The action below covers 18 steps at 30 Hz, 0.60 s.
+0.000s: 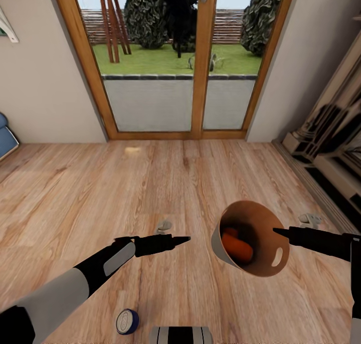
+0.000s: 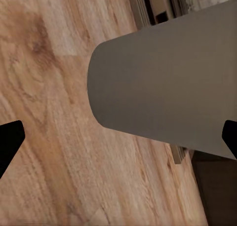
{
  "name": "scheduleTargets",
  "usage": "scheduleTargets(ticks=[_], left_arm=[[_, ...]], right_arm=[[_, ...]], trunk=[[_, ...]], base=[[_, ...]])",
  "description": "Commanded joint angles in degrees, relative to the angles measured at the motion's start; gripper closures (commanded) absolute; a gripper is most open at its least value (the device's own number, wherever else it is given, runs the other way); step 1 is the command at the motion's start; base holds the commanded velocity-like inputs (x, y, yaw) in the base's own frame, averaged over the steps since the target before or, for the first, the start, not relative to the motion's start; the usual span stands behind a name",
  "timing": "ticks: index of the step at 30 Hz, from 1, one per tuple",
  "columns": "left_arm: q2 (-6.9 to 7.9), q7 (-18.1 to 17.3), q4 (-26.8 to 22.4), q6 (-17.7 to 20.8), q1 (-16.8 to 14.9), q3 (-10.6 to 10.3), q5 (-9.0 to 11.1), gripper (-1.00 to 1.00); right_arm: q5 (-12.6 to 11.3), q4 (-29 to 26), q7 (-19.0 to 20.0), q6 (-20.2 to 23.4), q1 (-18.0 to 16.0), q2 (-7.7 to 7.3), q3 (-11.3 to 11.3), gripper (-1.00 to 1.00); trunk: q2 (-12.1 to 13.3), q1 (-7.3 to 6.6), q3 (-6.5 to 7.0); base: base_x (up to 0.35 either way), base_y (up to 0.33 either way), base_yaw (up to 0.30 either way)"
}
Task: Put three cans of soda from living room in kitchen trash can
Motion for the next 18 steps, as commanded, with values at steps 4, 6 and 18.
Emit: scheduleTargets(ticks=[4, 6, 18], left_arm=[[1.23, -0.2, -0.4, 0.1, 0.0, 0.0, 0.1, -1.0], [1.4, -0.2, -0.7, 0.1, 0.0, 0.0, 0.0, -1.0], [1.51, -0.2, -1.0, 0.2, 0.0, -0.1, -0.1, -1.0]], right_arm=[[-0.7, 0.0, 0.2, 0.6, 0.0, 0.01, 0.0, 1.0], [-0.7, 0.0, 0.2, 0.6, 0.0, 0.01, 0.0, 1.0], [-0.7, 0.0, 0.2, 0.6, 0.0, 0.01, 0.0, 1.0]], trunk=[[0.0, -0.01, -0.37], [0.0, -0.01, -0.56], [0.0, -0.01, -1.68]], base=[[0.0, 0.0, 0.0], [0.0, 0.0, 0.0], [0.0, 0.0, 0.0]])
